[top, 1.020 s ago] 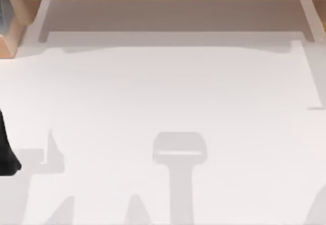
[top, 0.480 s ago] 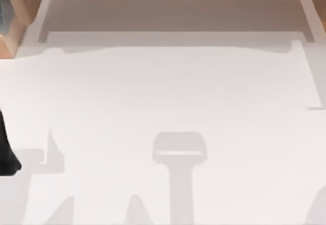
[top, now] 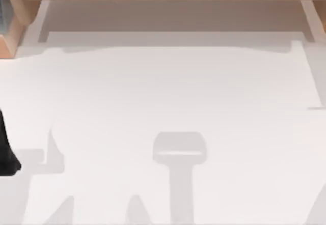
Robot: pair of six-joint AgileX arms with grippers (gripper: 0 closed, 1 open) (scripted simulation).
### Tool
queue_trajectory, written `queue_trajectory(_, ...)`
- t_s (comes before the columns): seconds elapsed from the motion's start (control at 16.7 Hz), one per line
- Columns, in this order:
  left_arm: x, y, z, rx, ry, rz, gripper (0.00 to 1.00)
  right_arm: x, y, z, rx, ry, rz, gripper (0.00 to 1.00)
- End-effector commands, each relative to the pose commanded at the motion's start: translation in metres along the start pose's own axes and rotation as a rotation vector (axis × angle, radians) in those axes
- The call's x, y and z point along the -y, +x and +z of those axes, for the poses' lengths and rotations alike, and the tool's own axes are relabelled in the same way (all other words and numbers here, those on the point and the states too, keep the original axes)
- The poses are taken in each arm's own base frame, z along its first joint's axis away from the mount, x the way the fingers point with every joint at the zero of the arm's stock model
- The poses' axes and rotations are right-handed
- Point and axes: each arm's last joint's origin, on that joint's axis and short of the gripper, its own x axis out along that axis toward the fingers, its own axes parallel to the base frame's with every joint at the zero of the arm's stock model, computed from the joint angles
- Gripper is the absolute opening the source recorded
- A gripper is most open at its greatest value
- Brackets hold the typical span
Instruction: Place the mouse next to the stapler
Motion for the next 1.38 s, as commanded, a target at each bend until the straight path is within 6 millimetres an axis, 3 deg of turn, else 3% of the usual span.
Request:
queue_trajectory(0.24,0.0000,0.0000,0.0000,0.000,0.000,0.000,1.00,0.0000,0.0000,0.0000,0.000,0.000,0.000,0.00)
queue_trajectory(1.02,0.0000,0.0000,0.0000,0.000,0.000,0.000,1.00,0.0000,0.0000,0.0000,0.000,0.000,0.000,0.98)
queue_trajectory(1.38,0.0000,0.0000,0.0000,0.000,0.000,0.000,1.00,0.0000,0.0000,0.0000,0.000,0.000,0.000,1.00)
